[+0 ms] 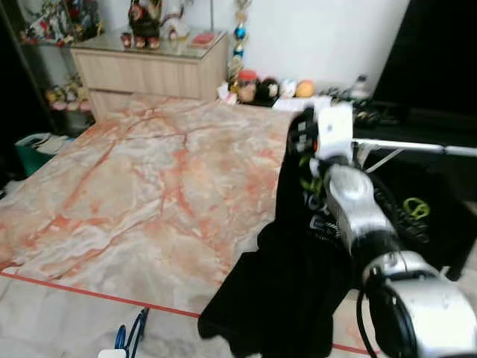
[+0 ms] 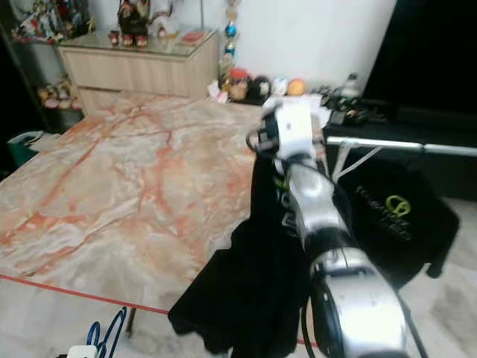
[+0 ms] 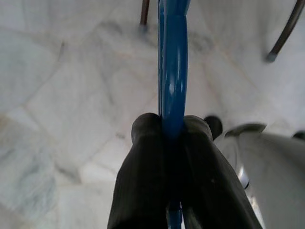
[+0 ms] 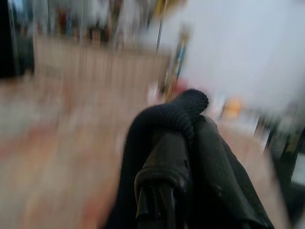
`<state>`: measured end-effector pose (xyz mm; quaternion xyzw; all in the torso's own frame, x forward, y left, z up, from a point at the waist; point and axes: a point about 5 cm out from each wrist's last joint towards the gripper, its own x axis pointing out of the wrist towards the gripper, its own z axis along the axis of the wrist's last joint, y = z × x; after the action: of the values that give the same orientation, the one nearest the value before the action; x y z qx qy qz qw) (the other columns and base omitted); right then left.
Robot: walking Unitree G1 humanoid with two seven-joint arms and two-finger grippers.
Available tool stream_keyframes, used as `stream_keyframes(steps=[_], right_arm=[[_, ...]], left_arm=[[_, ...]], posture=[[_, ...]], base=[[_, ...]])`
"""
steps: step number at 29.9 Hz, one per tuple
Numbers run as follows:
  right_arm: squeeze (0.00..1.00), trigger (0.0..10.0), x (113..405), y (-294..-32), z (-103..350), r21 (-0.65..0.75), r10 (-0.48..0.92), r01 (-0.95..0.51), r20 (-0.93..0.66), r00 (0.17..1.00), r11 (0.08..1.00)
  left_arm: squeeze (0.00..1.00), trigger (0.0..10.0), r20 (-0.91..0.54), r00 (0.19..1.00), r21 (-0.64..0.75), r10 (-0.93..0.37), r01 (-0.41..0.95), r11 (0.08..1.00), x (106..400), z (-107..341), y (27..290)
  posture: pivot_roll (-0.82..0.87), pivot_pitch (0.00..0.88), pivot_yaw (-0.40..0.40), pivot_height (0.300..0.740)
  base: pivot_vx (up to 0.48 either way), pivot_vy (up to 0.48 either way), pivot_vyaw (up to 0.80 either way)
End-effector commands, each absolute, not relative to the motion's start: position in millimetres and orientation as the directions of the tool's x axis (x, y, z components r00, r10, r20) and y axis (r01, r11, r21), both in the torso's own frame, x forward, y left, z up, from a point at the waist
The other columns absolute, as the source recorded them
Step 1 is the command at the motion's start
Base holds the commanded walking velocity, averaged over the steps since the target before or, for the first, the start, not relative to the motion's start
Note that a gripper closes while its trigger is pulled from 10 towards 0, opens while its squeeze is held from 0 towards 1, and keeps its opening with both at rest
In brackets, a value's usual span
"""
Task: Hang hanger
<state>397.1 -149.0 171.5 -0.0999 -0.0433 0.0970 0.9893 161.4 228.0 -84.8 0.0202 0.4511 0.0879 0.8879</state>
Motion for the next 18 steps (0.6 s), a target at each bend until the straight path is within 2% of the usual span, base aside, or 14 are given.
stream_keyframes(steps=[1,3,4,5,11,18], right_arm=[[0.00,10.0,387.7,-149.6,154.5,-0.206,0.231,-0.219,0.038,0.972,0.954],[0.00,10.0,379.2,-156.2,138.3,-0.175,0.206,-0.202,0.006,0.979,0.964],[0.13,10.0,374.2,-160.1,131.5,-0.157,0.190,-0.188,-0.001,0.982,0.970],[1.00,10.0,368.9,-163.7,126.4,-0.137,0.171,-0.170,-0.004,0.985,0.976],[1.00,10.0,345.1,-170.6,134.6,-0.106,0.084,-0.073,0.104,0.991,0.992],[1.00,10.0,323.3,-158.9,128.8,-0.064,0.110,-0.105,0.074,0.991,0.992]], left_arm=[[0.00,10.0,-0.817,0.551,0.108,0.169,-0.141,0.984,153.2,-89.3,224.9],[0.00,10.0,-0.817,0.551,0.108,0.168,-0.141,0.984,152.4,-89.6,224.8],[0.00,10.0,-0.818,0.551,0.108,0.168,-0.140,0.984,152.0,-89.8,224.7],[0.00,10.0,-0.819,0.549,0.108,0.166,-0.137,0.985,151.3,-90.1,224.6],[0.00,10.0,-0.823,0.543,0.116,0.166,-0.125,0.985,147.5,-91.4,225.0],[0.00,10.0,-0.829,0.534,0.123,0.168,-0.120,0.985,144.5,-92.5,225.4]], posture=[[0.08,0.009,0.003,0.740],[0.08,0.009,0.001,0.740],[0.07,0.008,0.000,0.740],[0.07,0.007,0.000,0.740],[0.08,0.000,-0.010,0.740],[0.08,0.000,-0.014,0.740]], base=[[0.000,0.000,0.00],[0.000,0.000,0.00],[0.000,0.000,0.00],[0.000,0.000,0.00],[0.000,0.000,0.00],[0.000,0.000,0.00]])
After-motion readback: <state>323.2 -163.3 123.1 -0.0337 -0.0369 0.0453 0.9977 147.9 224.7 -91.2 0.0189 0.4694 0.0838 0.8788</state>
